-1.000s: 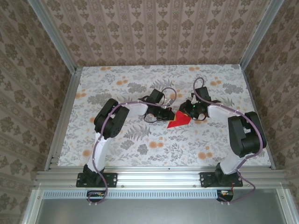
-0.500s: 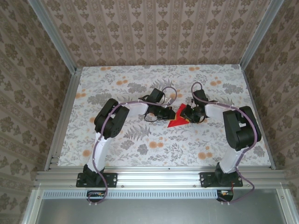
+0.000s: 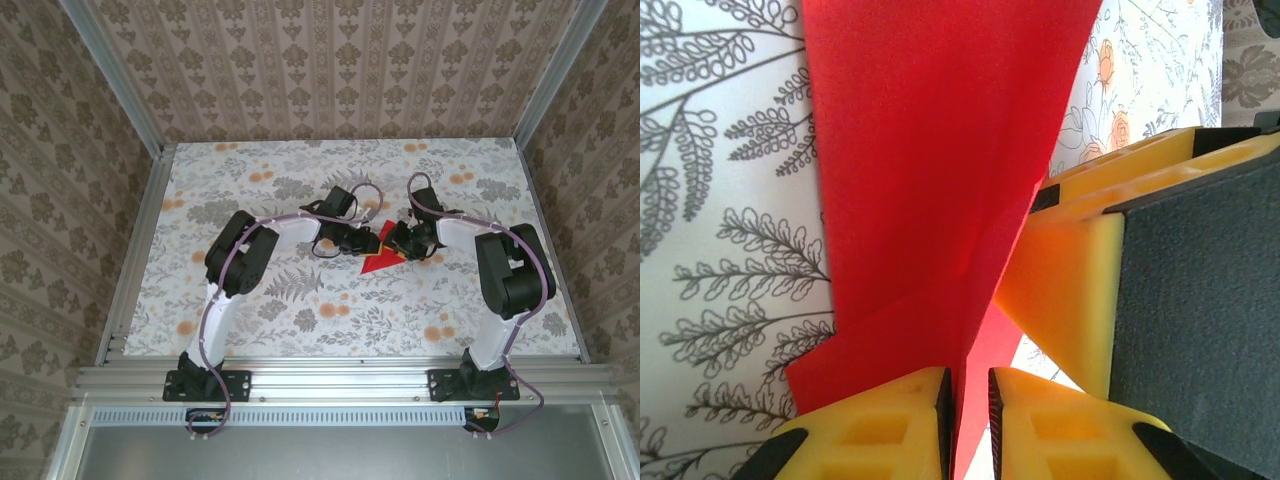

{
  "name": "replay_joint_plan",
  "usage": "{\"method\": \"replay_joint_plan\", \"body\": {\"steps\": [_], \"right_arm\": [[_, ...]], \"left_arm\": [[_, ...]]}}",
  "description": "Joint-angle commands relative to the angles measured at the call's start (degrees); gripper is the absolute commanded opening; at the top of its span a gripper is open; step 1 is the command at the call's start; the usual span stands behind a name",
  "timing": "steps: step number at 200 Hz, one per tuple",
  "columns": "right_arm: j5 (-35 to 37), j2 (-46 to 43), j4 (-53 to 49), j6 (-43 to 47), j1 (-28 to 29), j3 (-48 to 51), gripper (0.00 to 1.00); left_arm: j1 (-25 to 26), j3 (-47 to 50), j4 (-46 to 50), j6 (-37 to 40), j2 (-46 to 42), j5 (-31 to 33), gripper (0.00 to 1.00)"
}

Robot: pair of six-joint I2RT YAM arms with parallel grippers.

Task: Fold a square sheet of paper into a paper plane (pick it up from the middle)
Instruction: Fourth fold the wing at the center of the table.

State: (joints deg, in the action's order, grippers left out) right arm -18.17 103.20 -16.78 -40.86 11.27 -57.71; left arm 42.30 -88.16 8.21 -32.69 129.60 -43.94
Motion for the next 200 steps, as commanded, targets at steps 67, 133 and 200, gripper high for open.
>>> {"method": "replay_joint_plan", "body": {"steps": [67, 133, 200], "right_arm": [[2.67, 2.63, -4.73, -0.97, 0.13, -0.31, 0.39], [5.62, 3.74, -6.65, -1.69, 0.16, -0.95, 0.43], [10.21, 6.79, -11.57, -2.47, 1.91, -3.98, 0.42]], "left_arm": [[0.43, -3.07, 1.46, 2.19, 2.5, -3.43, 0.04], [-0.36, -2.46, -0.53, 0.11, 3.03, -5.41, 0.0], [-0.91, -1.69, -2.45, -1.74, 2.89, -6.51, 0.04]]}}
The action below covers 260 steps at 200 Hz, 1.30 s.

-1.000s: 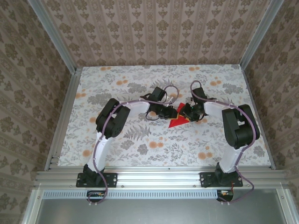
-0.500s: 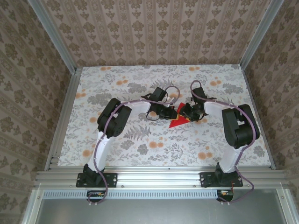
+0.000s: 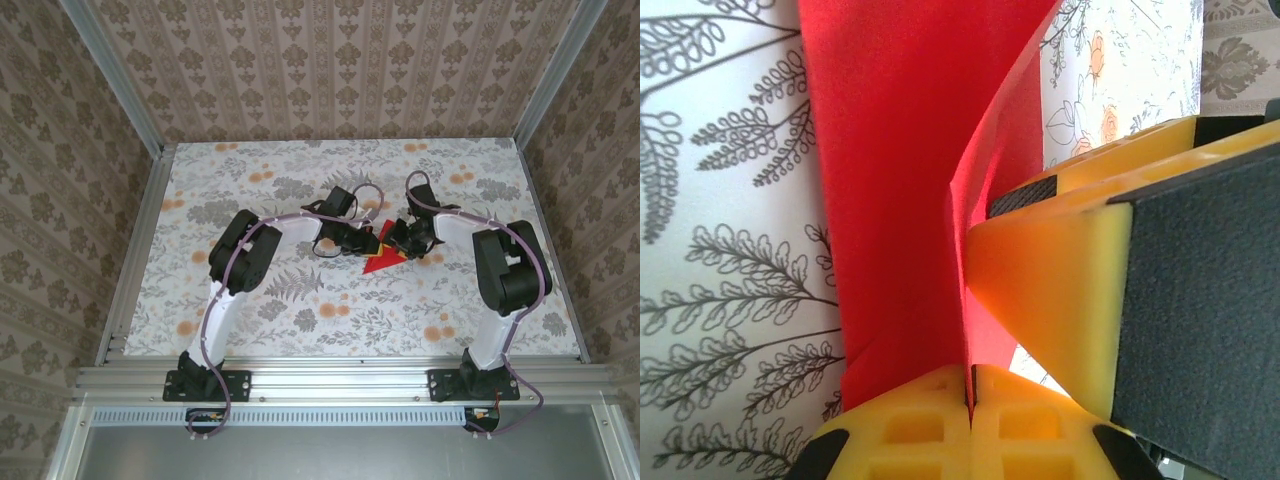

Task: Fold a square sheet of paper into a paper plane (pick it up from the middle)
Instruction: Fourth fold the wing at the center of the table.

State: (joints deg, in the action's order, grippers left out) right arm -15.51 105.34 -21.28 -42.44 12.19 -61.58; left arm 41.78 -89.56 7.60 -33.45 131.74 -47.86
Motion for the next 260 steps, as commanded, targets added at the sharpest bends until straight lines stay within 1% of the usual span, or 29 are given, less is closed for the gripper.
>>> {"method": "replay_joint_plan", "body": {"steps": [1, 35, 55, 104, 108, 172, 213, 260], "right_arm": [[7.62, 4.68, -7.13, -0.89, 0.99, -0.25, 0.42], [9.03, 6.08, -9.0, -1.76, 1.73, -1.42, 0.4], [9.68, 6.71, -9.22, -2.2, 2.06, -1.86, 0.39], [10.1, 7.01, -9.19, -2.82, 2.2, -1.88, 0.4], [10.13, 7.01, -10.61, -2.91, 2.23, -1.9, 0.4], [12.43, 8.15, -13.16, -3.94, 3.15, -3.4, 0.4], [12.72, 8.07, -13.34, -4.4, 3.3, -3.39, 0.4], [14.03, 8.95, -14.82, -5.56, 3.64, -4.34, 0.43]], "left_arm": [[-0.47, -0.28, -1.86, -0.99, 0.73, -2.6, 0.04], [-0.66, 0.94, -3.61, -2.02, -0.78, -3.27, 0.16], [-1.04, 2.47, -5.73, -3.39, -2.01, -4.12, 0.2], [-1.75, 5.82, -7.58, -4.2, -4.33, -4.09, 0.24], [-1.85, 6.07, -7.79, -4.32, -4.46, -4.17, 0.25], [-4.25, 11.55, -11.81, -6.11, -9.99, -2.99, 0.29], [-3.92, 9.92, -7.64, -3.26, -8.76, 0.2, 0.31], [-1.44, 7.74, -0.12, 3.17, -8.1, 7.54, 0.33]]}}
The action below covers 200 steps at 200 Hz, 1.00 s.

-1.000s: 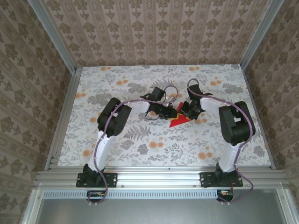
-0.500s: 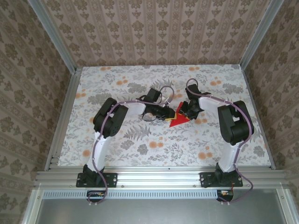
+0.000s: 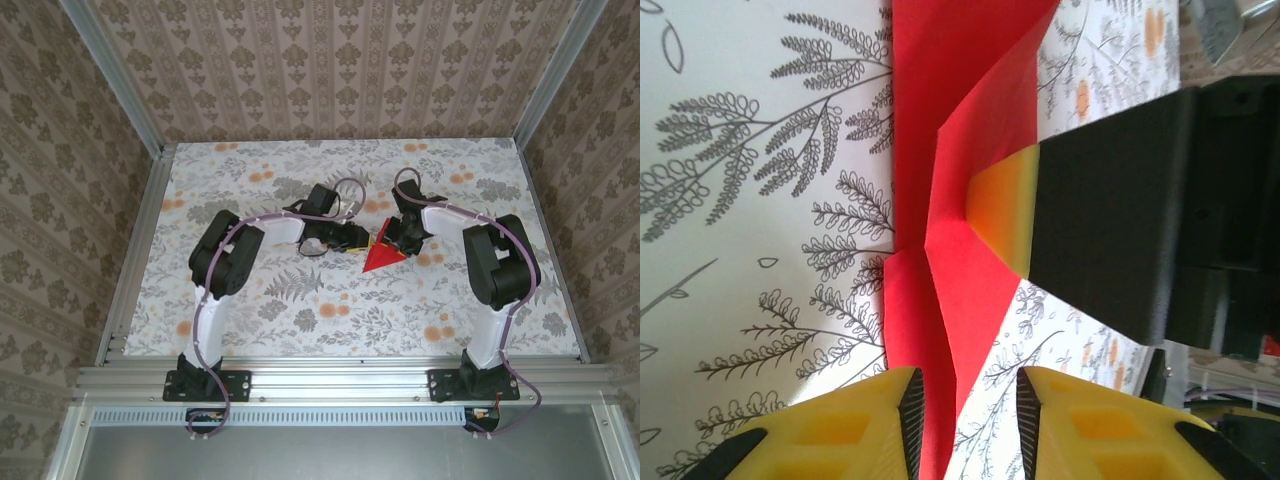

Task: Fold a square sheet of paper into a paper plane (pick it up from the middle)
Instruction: Fourth fold the wing at the center of the table.

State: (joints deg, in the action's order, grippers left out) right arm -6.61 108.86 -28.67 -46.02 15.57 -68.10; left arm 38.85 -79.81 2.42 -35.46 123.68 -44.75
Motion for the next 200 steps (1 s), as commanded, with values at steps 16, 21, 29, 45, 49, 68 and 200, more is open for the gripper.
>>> {"method": "replay_joint_plan", "body": {"steps": [16, 21, 29, 45, 49, 68, 200], "right_arm": [[5.69, 5.66, -7.79, -3.05, 0.4, 2.09, 0.43], [5.87, 5.74, -7.81, -3.46, 0.34, 2.09, 0.43], [6.14, 5.75, -7.9, -4.02, 0.34, 2.17, 0.43], [6.41, 5.86, -7.9, -4.83, 0.48, 2.22, 0.43], [6.47, 6.0, -8.05, -4.95, 0.48, 2.24, 0.42], [6.83, 6.4, -8.42, -5.46, 0.65, 2.17, 0.42], [6.51, 5.79, -6.71, -5.73, 0.96, 3.84, 0.42]], "left_arm": [[2.51, -2.23, 6.79, 6.98, -0.02, 7.02, 0.34], [2.73, -2.33, 7.3, 7.76, 0.03, 7.51, 0.34], [3.16, -2.34, 7.95, 8.47, 0.05, 8.37, 0.34], [3.82, -2.02, 8.6, 9.74, -0.21, 10.77, 0.34], [3.87, -1.91, 8.8, 10.06, -0.26, 11.12, 0.34], [4.47, -1.84, 9.37, 11.16, -0.19, 11.57, 0.33], [5.12, -3.63, 13.49, 10.93, -3.13, 15.78, 0.2]]}}
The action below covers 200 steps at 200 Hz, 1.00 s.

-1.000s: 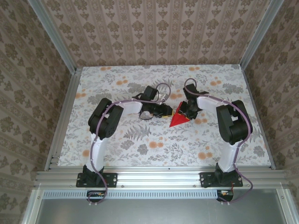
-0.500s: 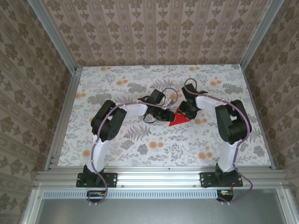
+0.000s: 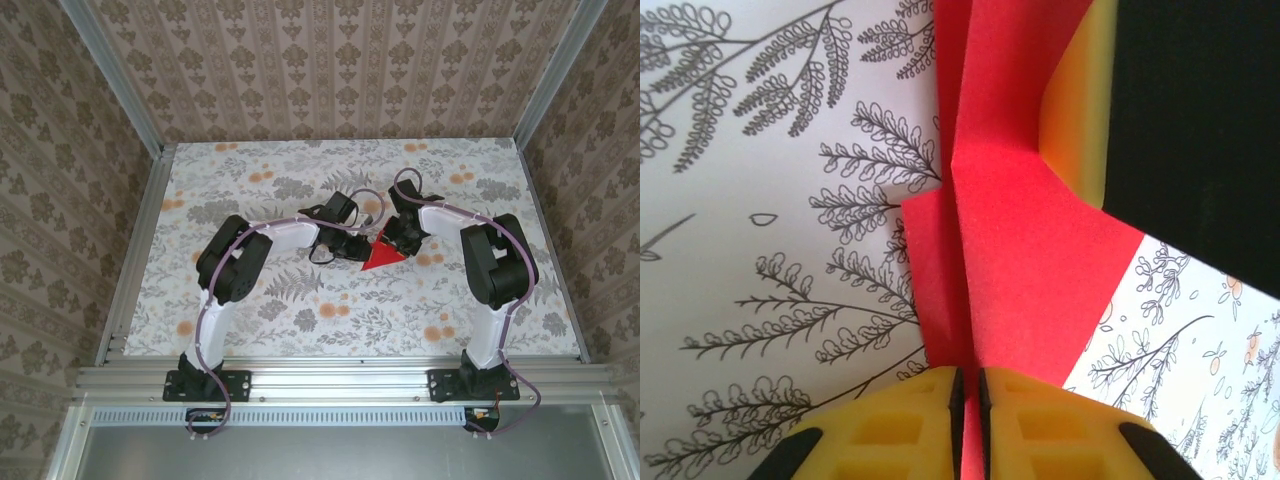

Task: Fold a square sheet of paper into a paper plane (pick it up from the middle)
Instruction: Fourth fold the wing at the center of the table.

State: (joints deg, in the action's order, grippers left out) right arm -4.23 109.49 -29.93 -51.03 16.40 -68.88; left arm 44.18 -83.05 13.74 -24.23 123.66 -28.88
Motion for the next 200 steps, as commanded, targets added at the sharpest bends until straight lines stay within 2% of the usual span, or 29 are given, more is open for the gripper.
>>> {"method": "replay_joint_plan", "body": {"steps": [1, 39, 63, 83, 159, 195, 200], "right_arm": [[4.14, 5.14, -5.42, -0.73, 0.13, 4.59, 0.42], [3.8, 5.2, -5.05, -0.76, 0.27, 4.57, 0.42], [3.59, 5.37, -4.79, -0.67, 0.26, 4.72, 0.42], [3.14, 5.47, -4.27, -0.7, 0.3, 4.97, 0.42], [2.57, 5.54, -3.48, -0.71, 0.31, 5.46, 0.41], [2.65, 5.57, -3.46, -0.68, 0.27, 5.55, 0.42], [2.64, 5.56, -3.41, -0.73, 0.33, 5.6, 0.41]], "left_arm": [[-0.27, -0.29, 2.04, -0.47, -3.31, -0.19, 0.2], [-1.12, 4.8, -8.03, -6.47, -8.74, -5.51, 0.21], [-0.78, 6.75, -13.54, -10.07, -7.34, -10.91, 0.19], [-0.34, 6.36, -13.83, -10.74, -5.14, -11.93, 0.16], [-0.06, 3.44, -10.42, -9.81, 0.39, -11.94, 0.12], [-0.07, 2.99, -6.79, -8.09, 0.75, -8.38, 0.11], [-0.11, 2.99, -6.18, -7.8, 0.79, -6.28, 0.11]]}}
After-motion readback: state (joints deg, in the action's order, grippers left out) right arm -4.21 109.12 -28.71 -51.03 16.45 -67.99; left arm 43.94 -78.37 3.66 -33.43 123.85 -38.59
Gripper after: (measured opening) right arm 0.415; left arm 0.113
